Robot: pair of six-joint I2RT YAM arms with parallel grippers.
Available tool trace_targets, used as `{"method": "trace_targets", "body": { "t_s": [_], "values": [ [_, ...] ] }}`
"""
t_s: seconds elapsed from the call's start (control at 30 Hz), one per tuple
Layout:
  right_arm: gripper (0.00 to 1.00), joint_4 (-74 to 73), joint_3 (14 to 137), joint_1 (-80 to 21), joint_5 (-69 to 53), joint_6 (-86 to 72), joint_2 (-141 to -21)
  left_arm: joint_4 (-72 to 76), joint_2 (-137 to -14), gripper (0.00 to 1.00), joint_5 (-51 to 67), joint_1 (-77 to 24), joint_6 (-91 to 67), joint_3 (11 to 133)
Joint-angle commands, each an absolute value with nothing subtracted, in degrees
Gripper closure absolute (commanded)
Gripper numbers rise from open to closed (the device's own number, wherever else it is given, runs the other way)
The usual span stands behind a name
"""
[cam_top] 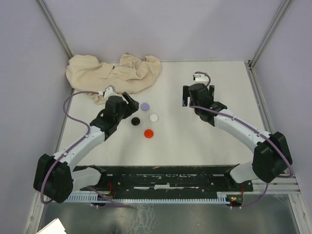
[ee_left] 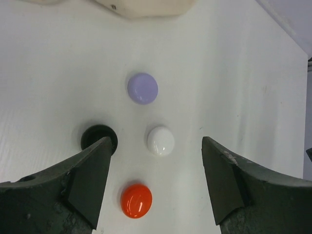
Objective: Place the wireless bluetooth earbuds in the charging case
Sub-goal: Reset both arms
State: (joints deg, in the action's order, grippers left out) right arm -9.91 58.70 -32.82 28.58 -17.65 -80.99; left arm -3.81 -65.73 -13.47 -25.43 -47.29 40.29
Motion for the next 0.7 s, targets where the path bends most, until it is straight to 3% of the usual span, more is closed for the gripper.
{"method": "trace_targets", "body": {
  "t_s": [0.0, 0.23, 0.67],
  "values": [
    [0.01, -18.01, 64.19, -32.70, 42.81, -29.99, -82.44, -3.78, -68.08, 0.19, -18.53, -22.80, -41.62, 47.92],
    [0.01, -30.11, 68.41, -32.63, 62.63, -43.35, -83.25, -1.41, -67.16, 0.19, -13.62, -12.23, -41.56, 49.14],
    [0.01, -32.48, 68.81, -32.44, 64.08, -47.02, -83.29, 0.63, -62.83, 0.19, -10.25, -3.09, -41.13, 42.73]
  ]
}}
